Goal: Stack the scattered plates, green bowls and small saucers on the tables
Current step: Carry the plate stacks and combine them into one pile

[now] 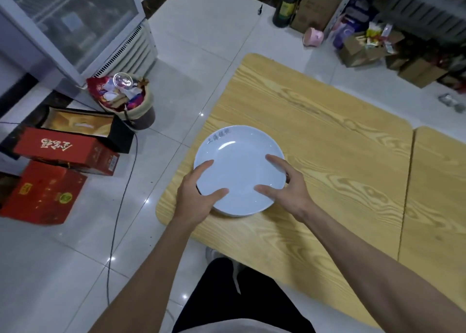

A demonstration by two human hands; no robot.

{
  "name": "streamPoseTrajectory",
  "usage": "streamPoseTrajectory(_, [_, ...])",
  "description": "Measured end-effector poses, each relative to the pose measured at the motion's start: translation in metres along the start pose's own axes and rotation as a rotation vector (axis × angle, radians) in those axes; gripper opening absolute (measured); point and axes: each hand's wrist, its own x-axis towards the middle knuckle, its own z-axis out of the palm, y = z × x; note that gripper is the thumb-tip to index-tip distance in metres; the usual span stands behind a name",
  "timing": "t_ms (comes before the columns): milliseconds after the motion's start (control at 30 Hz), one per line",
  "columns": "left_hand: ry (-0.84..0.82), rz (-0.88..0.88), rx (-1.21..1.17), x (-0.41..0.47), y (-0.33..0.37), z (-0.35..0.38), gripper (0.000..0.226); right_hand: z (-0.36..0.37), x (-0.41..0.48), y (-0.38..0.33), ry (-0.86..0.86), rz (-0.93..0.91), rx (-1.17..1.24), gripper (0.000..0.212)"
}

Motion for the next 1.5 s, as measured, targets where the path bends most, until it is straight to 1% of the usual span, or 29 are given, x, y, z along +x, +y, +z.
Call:
streamPoseTrajectory(300, [-0.149, 0.15, 0.067, 0.003, 0.04, 0.01, 0.07, -0.031, -0.026, -0.01, 0.123, 0.005, 0.106, 0.078])
streamPoseTrajectory(567, [-0.334, 0.282, 0.097, -0.031, 0.1, 0.075, 0.076, -0.114, -0.098, -0.013, 0.289, -0.034, 0.134, 0.082])
streamPoseTrajectory(800, [-0.482, 0.363, 0.102, -0.107, 0.147, 0.177, 0.08, -0.217, -0.191, 0.016, 0.441, -0.068, 0.149, 0.084])
streamPoseTrajectory(967, [-0.579, 0.377, 0.094, -0.174, 0.158, 0.265, 0.079, -0.3, -0.261, 0.05, 0.545, -0.06, 0.103, 0.083])
streamPoseTrajectory(1100, [-0.63, 0.399, 0.103, -0.217, 0.168, 0.336, 0.087, -0.363, -0.31, 0.074, 0.598, -0.053, 0.086, 0.082])
streamPoseTrajectory(1133, [-0.645, 0.405, 0.103, -0.227, 0.171, 0.353, 0.086, -0.378, -0.321, 0.081, 0.614, -0.048, 0.081, 0.081])
streamPoseTrajectory(1233, [-0.696, 0.422, 0.111, -0.253, 0.184, 0.404, 0.077, -0.422, -0.348, 0.101, 0.672, -0.019, 0.076, 0.081])
streamPoseTrajectory(1400, [-0.775, 0.459, 0.161, -0.275, 0.201, 0.487, 0.08, -0.49, -0.376, 0.131, 0.745, 0.017, 0.105, 0.08])
streamPoseTrajectory(1500, [-0.805, 0.481, 0.18, -0.281, 0.209, 0.539, 0.077, -0.532, -0.383, 0.15, 0.777, 0.044, 0.116, 0.082])
